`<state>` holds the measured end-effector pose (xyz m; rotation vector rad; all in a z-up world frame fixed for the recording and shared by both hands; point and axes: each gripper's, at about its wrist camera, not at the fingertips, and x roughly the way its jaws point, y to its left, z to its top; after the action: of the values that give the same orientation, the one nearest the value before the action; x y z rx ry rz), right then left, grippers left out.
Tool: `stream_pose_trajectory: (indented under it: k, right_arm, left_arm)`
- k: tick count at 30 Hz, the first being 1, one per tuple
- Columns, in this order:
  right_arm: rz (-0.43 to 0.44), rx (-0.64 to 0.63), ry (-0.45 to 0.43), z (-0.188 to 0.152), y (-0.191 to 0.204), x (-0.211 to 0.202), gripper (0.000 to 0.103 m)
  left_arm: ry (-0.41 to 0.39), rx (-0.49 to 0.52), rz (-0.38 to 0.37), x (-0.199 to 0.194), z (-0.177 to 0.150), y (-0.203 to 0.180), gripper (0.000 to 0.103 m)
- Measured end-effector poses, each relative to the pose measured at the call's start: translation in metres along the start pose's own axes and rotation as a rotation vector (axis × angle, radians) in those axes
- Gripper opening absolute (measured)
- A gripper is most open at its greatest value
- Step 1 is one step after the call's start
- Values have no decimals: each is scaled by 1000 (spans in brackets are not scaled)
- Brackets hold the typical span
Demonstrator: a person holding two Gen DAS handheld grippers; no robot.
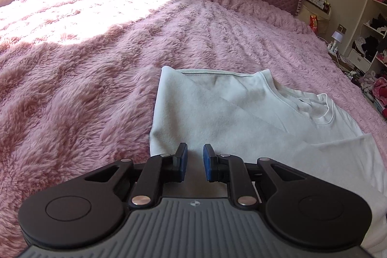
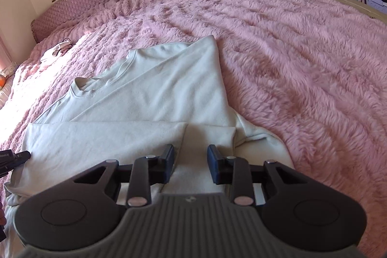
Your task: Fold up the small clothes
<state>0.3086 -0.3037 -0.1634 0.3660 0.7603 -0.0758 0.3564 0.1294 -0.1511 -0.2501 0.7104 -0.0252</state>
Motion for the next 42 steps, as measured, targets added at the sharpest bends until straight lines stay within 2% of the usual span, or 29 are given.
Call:
stream_pose_trajectory:
  k: [5, 7, 9, 12, 15, 18, 23, 24, 25, 29, 33, 38, 42]
  right_arm:
    - [55, 6, -17, 2, 0, -35, 29]
    - [81, -10, -35, 3, 0, -58, 33]
    - [105, -30, -50, 2, 0, -80, 37]
    - [159, -80, -44, 0, -1, -111, 38]
    - [203, -134, -39, -6, -2, -143, 40]
    - [210, -165, -38, -18, -6, -173, 52]
    - [190, -202, -33, -47, -21, -222, 54]
    - [187, -203, -29, -53, -24, -229, 56]
    - [186, -200, -20, -61, -29, -238, 62]
    - [178, -188, 9, -88, -46, -263, 65]
    - [152, -197, 46, -112, -59, -273, 66]
    - [100, -197, 108, -131, -71, -266, 67]
    - [74, -206, 133, -137, -78, -261, 67]
  left_arm:
    - [-11, -11, -65, -36, 3, -10, 22]
    - [-16, -4, -90, -61, 0, -14, 28]
    - [-23, 0, -104, -88, -6, -17, 46]
    - [-13, 2, -121, -123, -19, -20, 53]
    - [30, -14, -119, -156, -35, -22, 62]
    - [60, -12, -74, -185, -54, -25, 63]
    - [111, 8, -1, -226, -86, -30, 64]
    - [117, 23, 24, -235, -93, -32, 64]
    - [121, 32, 46, -241, -99, -33, 64]
    - [127, 27, 54, -266, -119, -26, 69]
    - [147, 6, 77, -281, -137, -13, 70]
    - [194, -28, 132, -290, -163, 11, 73]
    - [226, -103, 116, -293, -178, 34, 73]
